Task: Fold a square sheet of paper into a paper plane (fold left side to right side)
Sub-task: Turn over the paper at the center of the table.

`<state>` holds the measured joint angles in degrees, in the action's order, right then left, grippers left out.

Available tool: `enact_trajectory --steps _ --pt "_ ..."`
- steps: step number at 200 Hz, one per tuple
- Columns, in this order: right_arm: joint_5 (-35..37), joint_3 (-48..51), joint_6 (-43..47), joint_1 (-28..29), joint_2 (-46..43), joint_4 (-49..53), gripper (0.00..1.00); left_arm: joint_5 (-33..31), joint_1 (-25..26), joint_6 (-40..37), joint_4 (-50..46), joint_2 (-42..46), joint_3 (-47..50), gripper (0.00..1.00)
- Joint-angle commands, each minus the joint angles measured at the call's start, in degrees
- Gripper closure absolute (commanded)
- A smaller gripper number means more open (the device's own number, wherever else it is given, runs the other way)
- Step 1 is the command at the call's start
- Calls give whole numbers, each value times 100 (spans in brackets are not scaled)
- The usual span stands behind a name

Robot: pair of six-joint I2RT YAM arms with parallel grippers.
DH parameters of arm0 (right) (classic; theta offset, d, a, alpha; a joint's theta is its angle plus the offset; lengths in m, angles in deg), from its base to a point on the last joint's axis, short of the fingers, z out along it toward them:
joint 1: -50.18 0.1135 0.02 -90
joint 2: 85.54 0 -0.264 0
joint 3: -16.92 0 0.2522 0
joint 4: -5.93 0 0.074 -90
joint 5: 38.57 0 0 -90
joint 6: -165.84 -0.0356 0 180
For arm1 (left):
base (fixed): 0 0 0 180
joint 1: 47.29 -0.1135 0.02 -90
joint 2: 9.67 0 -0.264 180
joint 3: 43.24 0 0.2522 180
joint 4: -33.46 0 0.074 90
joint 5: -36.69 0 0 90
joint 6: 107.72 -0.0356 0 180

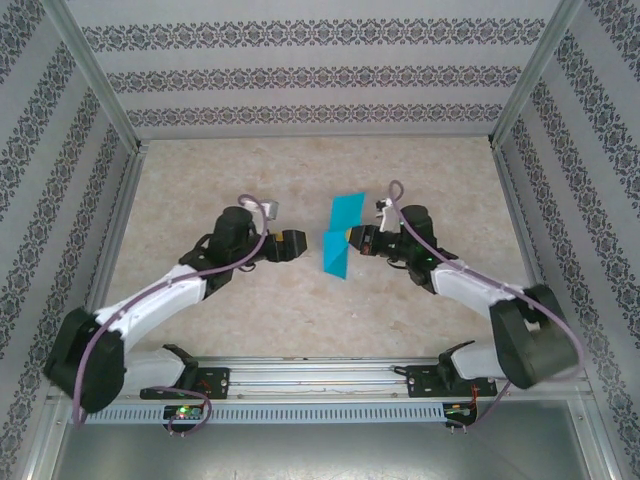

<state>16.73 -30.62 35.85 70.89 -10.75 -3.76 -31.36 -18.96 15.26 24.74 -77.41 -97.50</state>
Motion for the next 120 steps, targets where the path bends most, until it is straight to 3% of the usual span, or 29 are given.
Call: enact_trajectory --steps 1,30,67,84,120 --pt "-513 -78 187 -124 -702 -575 100 244 -272 280 463 603 167 4" --pt "-795 -65 8 -183 -1490 -1222 100 1383 -535 1003 1769 1052 303 0" --pt "-1323 -354 -458 -140 -1803 -1870 100 2779 -507 1870 3039 633 -151 4" --pt "-1452 -498 -552 -5 -1780 -1901 100 3068 -374 2183 3613 432 -264 5" --pt "-1476 -743 -572 350 -1552 -2055 100 3201 -76 1863 3319 247 -503 5"
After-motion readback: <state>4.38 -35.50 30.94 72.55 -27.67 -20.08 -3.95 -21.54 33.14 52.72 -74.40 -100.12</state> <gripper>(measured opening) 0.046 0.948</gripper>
